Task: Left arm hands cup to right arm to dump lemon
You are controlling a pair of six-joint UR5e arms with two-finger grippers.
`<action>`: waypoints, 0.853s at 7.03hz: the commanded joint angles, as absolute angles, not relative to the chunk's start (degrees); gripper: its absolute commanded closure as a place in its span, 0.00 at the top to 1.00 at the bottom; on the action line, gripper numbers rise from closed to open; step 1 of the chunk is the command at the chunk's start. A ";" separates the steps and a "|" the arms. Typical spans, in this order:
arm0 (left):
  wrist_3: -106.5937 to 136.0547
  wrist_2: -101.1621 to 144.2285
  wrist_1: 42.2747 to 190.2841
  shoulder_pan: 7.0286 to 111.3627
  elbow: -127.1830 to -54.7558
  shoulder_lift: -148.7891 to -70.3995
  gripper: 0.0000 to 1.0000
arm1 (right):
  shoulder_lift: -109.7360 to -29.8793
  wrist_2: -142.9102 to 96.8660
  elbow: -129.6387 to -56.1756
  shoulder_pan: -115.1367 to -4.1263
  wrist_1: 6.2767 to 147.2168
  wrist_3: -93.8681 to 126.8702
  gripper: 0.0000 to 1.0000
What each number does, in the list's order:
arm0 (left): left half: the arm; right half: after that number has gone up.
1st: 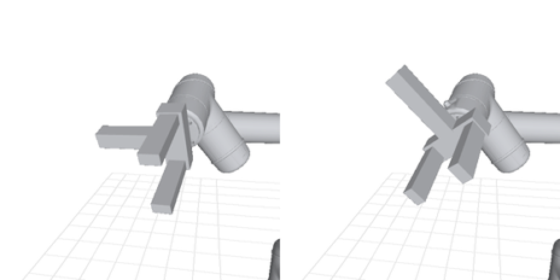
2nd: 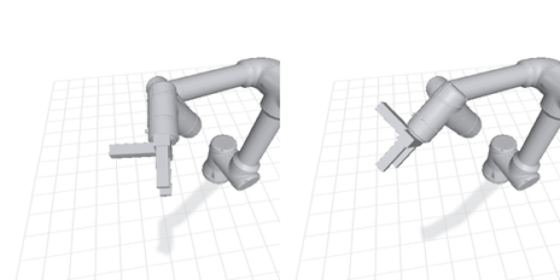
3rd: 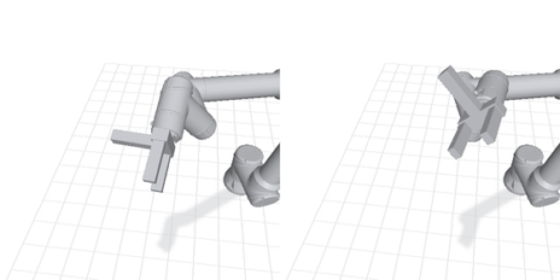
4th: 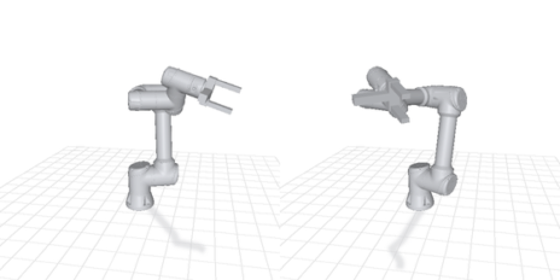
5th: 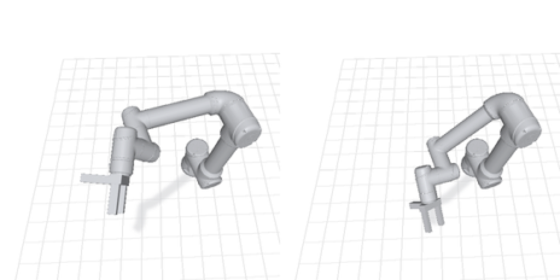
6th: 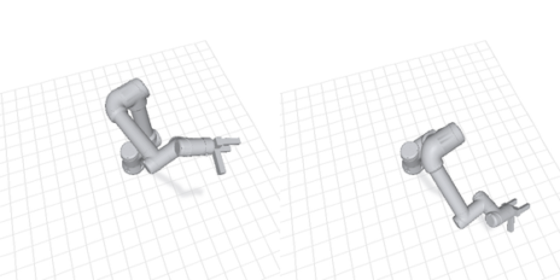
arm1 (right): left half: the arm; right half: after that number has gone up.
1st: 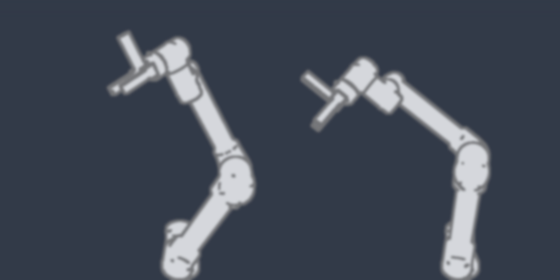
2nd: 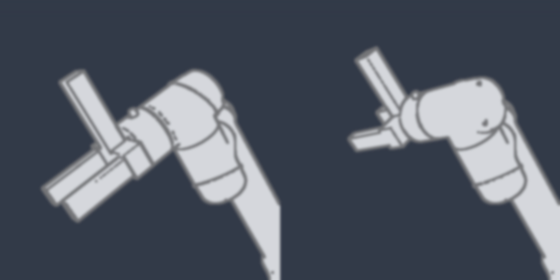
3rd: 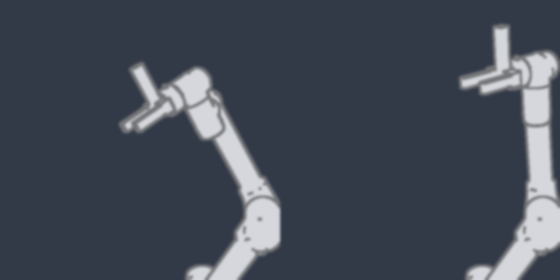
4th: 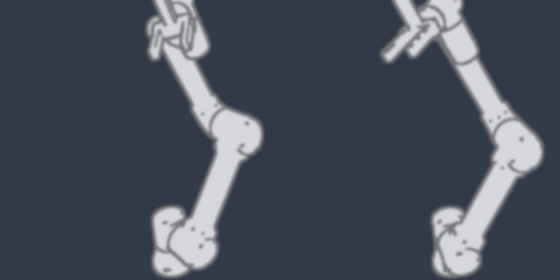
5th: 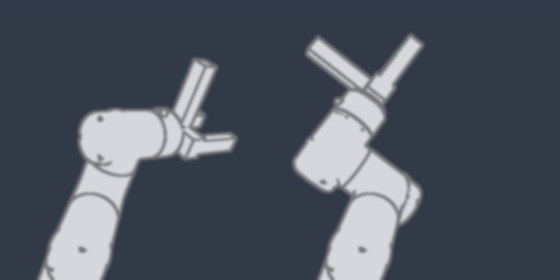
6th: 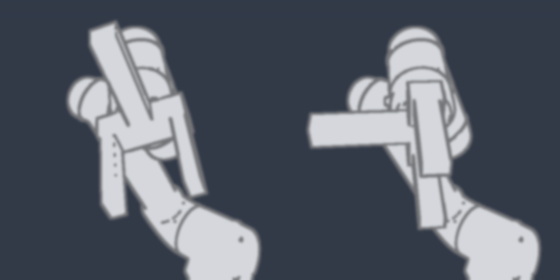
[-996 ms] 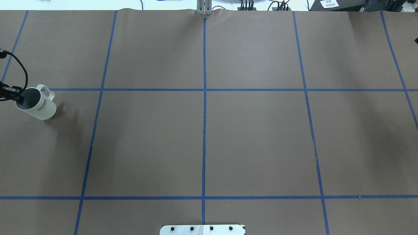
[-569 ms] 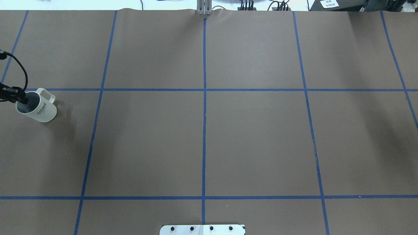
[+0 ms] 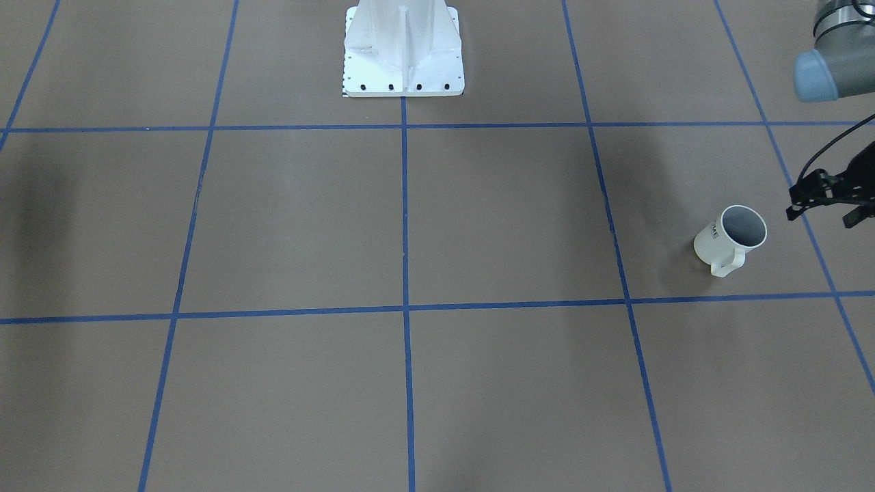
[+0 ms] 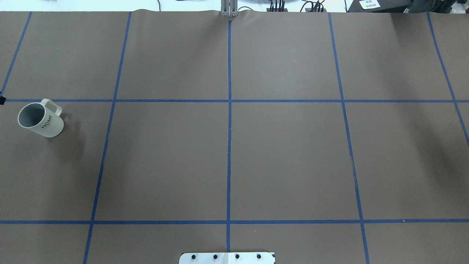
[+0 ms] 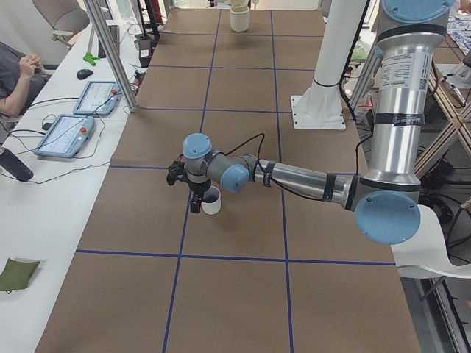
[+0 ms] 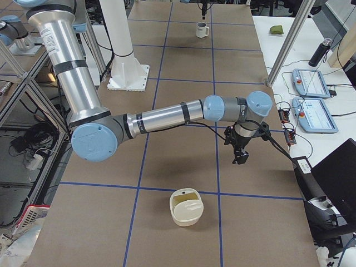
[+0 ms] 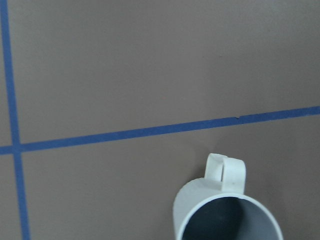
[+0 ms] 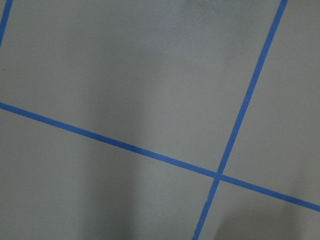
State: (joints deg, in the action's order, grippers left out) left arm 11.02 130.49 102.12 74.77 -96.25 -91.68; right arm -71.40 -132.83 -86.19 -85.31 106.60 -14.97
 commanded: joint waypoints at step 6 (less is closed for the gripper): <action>-12.32 131.04 85.78 91.03 -95.79 -89.55 1.00 | -78.39 -132.28 -86.22 -85.34 102.30 -14.94 1.00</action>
State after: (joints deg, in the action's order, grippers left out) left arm -13.51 130.79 85.53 88.94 -95.70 -89.01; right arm -77.36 -132.55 -86.23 -85.32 102.39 -15.03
